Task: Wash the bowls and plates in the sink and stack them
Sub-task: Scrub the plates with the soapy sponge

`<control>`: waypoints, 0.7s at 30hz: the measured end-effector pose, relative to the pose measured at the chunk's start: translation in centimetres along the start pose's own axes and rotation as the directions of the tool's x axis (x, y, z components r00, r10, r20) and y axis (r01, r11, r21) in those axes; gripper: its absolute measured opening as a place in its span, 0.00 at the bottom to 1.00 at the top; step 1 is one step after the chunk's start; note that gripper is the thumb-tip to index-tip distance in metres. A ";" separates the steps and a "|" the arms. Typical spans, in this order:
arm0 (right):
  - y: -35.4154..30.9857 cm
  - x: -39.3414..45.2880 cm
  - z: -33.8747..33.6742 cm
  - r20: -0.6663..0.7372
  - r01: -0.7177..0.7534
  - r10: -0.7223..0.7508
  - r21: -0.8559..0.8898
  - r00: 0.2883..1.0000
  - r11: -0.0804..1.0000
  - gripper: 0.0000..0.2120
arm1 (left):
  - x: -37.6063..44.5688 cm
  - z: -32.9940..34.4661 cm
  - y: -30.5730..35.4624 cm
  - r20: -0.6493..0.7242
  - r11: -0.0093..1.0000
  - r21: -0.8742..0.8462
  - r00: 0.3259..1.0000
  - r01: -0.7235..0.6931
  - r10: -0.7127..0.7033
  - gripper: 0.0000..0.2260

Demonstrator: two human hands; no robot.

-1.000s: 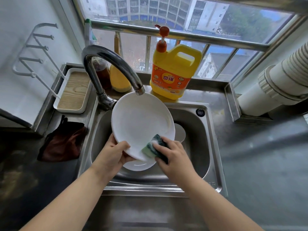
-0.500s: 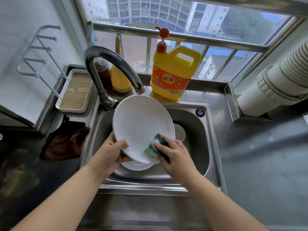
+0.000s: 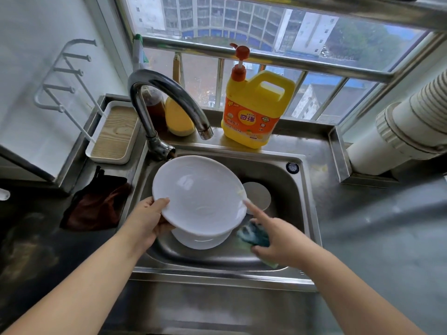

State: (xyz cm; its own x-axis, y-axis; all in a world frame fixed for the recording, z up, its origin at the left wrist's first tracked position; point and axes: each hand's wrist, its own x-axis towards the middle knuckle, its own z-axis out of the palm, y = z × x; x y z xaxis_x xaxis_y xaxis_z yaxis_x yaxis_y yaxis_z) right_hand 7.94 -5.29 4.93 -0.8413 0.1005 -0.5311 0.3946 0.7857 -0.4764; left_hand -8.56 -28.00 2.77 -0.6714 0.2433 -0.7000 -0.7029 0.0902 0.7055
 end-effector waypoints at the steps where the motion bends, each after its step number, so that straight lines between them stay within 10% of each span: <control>1: -0.4 0.1 0.3 0.020 0.013 -0.014 0.034 1.000 0.999 0.49 | 0.1 -0.1 0.0 0.001 1.000 -0.001 1.000 0.013 -0.013 0.06; 13: -1.7 1.2 -0.4 -0.025 0.038 -0.033 0.268 0.999 0.963 0.23 | 1.6 -1.0 -1.8 0.021 0.972 0.230 0.999 0.038 -0.044 0.23; 16: -1.7 1.5 -0.7 0.009 0.023 -0.026 0.216 1.000 0.976 0.20 | 1.2 -1.5 -2.1 0.155 0.780 0.573 0.968 -0.251 0.197 0.37; 21: -1.9 2.1 -1.4 0.065 -0.011 0.002 0.125 0.998 0.992 0.20 | -0.1 1.1 -2.2 0.599 0.381 0.699 0.787 -0.605 0.152 0.19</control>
State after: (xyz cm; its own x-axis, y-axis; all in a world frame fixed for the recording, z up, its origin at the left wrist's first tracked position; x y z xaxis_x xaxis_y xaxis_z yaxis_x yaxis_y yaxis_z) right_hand 4.94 -5.69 5.68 -0.8146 0.0627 -0.5766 0.4465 0.7023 -0.5544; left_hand -6.72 -27.13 1.40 -0.4945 0.7831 -0.3772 0.3030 0.5620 0.7696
